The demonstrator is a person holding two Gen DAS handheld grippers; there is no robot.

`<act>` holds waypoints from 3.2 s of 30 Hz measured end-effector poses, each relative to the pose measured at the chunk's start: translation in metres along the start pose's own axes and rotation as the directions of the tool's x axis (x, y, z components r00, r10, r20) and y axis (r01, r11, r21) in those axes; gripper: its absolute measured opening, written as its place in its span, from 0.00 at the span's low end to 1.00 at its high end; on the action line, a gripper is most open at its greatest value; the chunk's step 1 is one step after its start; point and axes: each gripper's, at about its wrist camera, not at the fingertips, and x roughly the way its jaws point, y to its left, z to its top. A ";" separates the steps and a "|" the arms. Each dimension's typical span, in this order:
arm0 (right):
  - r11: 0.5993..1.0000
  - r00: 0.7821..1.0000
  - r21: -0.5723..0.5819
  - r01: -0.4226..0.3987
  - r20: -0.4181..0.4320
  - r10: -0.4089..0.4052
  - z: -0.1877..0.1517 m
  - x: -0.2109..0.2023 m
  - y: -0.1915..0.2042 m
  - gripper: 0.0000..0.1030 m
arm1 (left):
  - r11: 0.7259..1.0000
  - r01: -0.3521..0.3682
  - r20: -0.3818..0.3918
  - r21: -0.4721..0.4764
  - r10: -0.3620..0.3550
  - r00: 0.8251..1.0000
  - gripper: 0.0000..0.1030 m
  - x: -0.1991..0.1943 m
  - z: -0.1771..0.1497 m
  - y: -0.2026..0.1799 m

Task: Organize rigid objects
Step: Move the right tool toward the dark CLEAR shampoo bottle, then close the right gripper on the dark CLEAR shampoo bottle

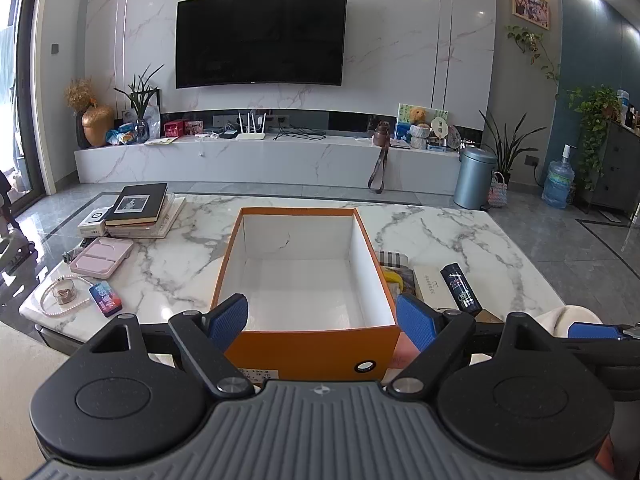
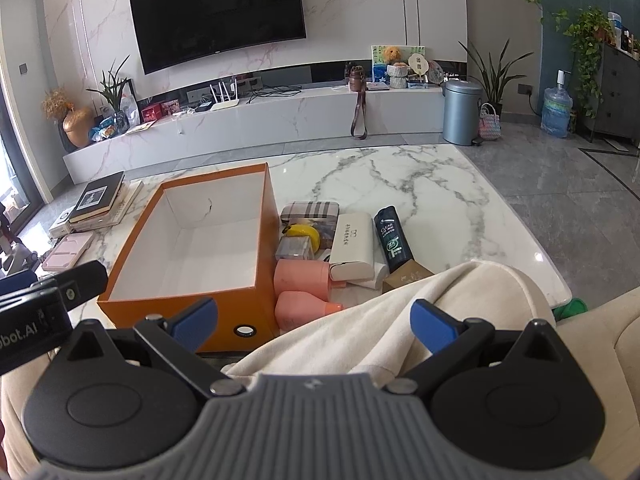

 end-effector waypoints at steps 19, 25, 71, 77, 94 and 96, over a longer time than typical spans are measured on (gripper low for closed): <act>0.999 0.999 -0.031 -0.042 0.026 0.043 -0.004 0.014 -0.008 0.99 | 0.999 0.055 -0.100 -0.002 -0.054 0.993 0.79 0.027 -0.009 0.000; 0.995 0.995 -0.009 -0.095 -0.027 0.095 0.005 0.043 -0.027 0.97 | 0.986 0.158 -0.130 0.059 -0.150 0.980 0.76 0.054 -0.003 -0.012; 0.903 0.919 0.429 0.012 -0.361 0.159 0.071 0.324 -0.189 0.36 | 0.979 0.206 -0.785 0.000 -0.128 0.606 0.88 0.405 0.049 -0.174; 0.882 0.924 0.469 0.050 -0.357 0.137 0.069 0.320 -0.202 0.42 | 0.979 0.203 -0.795 -0.001 -0.124 0.594 0.87 0.406 0.054 -0.171; 0.886 0.944 0.464 0.023 -0.301 0.133 0.075 0.331 -0.200 0.44 | 0.963 0.255 -0.791 0.090 -0.087 0.605 0.69 0.397 0.034 -0.183; 0.891 0.946 0.454 0.011 -0.295 0.138 0.075 0.333 -0.198 0.43 | 0.964 0.253 -0.784 0.085 -0.092 0.614 0.69 0.394 0.033 -0.182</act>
